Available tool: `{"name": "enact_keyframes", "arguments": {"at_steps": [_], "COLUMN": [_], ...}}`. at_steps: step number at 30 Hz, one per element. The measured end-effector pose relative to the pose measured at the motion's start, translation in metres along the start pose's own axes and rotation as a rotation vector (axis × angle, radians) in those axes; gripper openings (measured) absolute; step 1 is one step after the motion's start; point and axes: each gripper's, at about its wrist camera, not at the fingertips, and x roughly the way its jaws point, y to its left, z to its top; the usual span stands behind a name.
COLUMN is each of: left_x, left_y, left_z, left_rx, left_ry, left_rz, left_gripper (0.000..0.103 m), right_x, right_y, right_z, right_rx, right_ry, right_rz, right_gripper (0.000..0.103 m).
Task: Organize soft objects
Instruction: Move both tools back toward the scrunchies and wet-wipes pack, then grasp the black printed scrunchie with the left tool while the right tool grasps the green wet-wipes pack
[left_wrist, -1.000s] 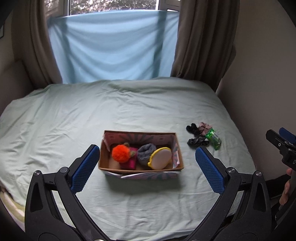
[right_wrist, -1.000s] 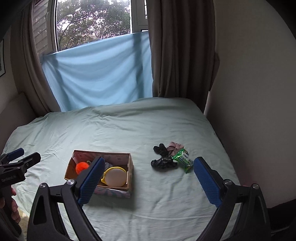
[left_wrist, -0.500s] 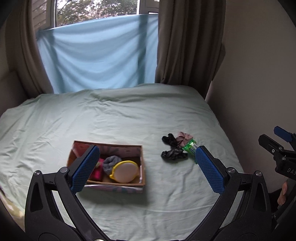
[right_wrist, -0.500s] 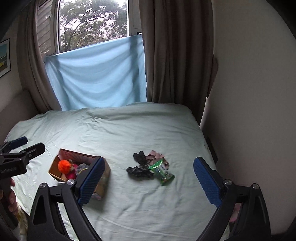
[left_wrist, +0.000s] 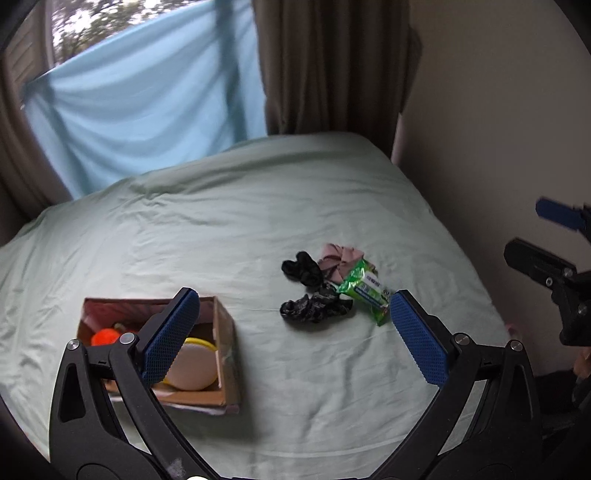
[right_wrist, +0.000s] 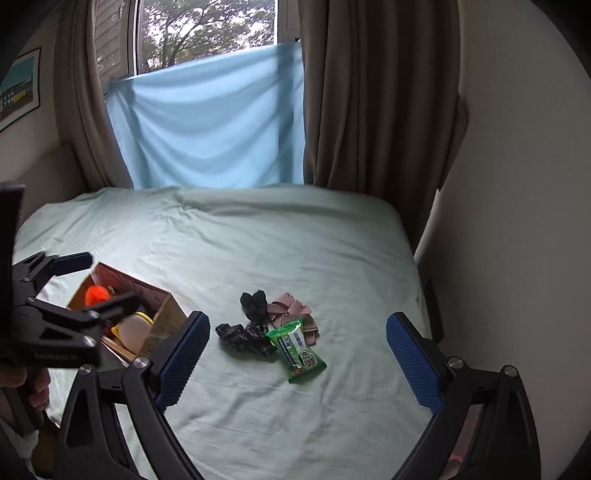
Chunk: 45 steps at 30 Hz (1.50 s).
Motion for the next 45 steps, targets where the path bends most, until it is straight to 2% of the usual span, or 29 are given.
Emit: {"name": "enact_keyframes", "arguments": {"at_steps": [10,17,22,25,31,34,37,38,41,45], "left_x": [0.141,0.232,0.282,0.304,0.329,0.336,0.339,0.340,0.343,0.343], "left_y": [-0.028,-0.035,-0.041,-0.045,-0.048,-0.049,-0.050,-0.051,-0.050,-0.051], "left_z": [-0.016,-0.031,-0.055,-0.070,-0.083,-0.082,-0.079,-0.078,-0.074,-0.070], "left_rx": [0.233,0.320,0.378,0.406,0.448,0.448,0.449,0.451,0.454,0.457], "left_ry": [0.142,0.231,0.311,0.355,0.382,0.382,0.384,0.384,0.395,0.397], "left_rz": [-0.034,-0.062,-0.093,-0.102,-0.078,-0.089,-0.107,-0.112,-0.129,-0.136], "left_gripper": [0.102,0.101,0.095,0.089,0.084,0.072,0.060,0.059,0.048,0.041], "right_x": [0.111,0.191,0.238,0.260,0.280,0.287,0.287,0.287,0.285,0.283], "right_y": [-0.025,-0.032,-0.029,-0.023,-0.016,-0.016,-0.015,-0.015,-0.014,-0.015], "right_z": [-0.028,-0.056,-0.078,-0.092,-0.103,-0.103,-0.103,-0.103,-0.103,-0.103], "right_rx": [-0.050,-0.106,-0.149,-0.186,-0.228,-0.229,-0.229,-0.230,-0.230,-0.221], "right_ry": [0.102,0.178,0.249,0.289,0.310,0.321,0.318,0.319,0.321,0.321], "right_rz": [0.063,0.121,0.172,0.194,0.211,0.214,0.210,0.212,0.212,0.207], "right_gripper": [0.095,0.090,0.088,0.075,0.067,0.054,0.049,0.045,0.040,0.038]}}
